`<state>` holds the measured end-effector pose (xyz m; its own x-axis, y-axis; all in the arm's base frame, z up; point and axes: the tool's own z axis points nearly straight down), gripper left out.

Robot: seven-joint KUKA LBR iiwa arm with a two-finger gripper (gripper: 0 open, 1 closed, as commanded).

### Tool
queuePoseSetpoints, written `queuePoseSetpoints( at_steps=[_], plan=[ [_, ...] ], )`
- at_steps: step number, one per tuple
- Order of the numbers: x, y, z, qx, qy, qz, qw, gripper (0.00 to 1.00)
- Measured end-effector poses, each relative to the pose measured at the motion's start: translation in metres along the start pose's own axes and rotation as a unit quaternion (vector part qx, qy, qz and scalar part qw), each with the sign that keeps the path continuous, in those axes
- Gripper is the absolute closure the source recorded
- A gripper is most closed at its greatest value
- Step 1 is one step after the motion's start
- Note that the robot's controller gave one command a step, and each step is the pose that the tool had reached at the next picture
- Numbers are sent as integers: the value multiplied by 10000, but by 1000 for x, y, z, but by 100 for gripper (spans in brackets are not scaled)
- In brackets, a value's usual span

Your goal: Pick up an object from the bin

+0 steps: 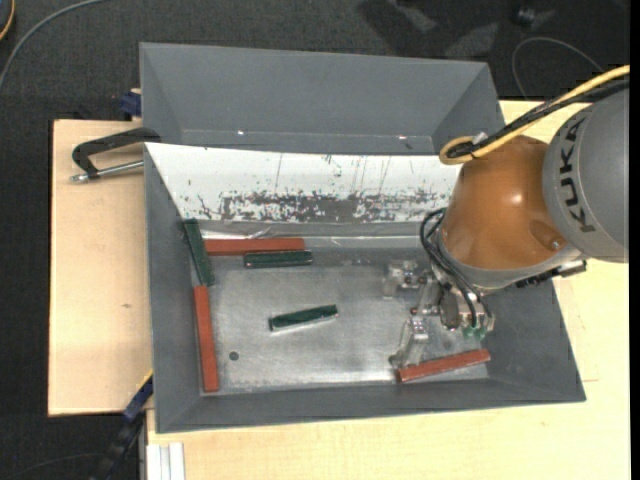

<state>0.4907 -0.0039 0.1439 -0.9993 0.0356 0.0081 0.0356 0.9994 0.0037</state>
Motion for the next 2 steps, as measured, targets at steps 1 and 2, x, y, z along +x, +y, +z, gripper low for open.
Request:
queuePoseSetpoints(
  at_steps=[1, 2],
  plan=[
    [-31, 54, 77, 3, -22, -413, 9991, 0],
    [-42, 117, 73, -7, -75, -155, 9999, 0]
  ],
)
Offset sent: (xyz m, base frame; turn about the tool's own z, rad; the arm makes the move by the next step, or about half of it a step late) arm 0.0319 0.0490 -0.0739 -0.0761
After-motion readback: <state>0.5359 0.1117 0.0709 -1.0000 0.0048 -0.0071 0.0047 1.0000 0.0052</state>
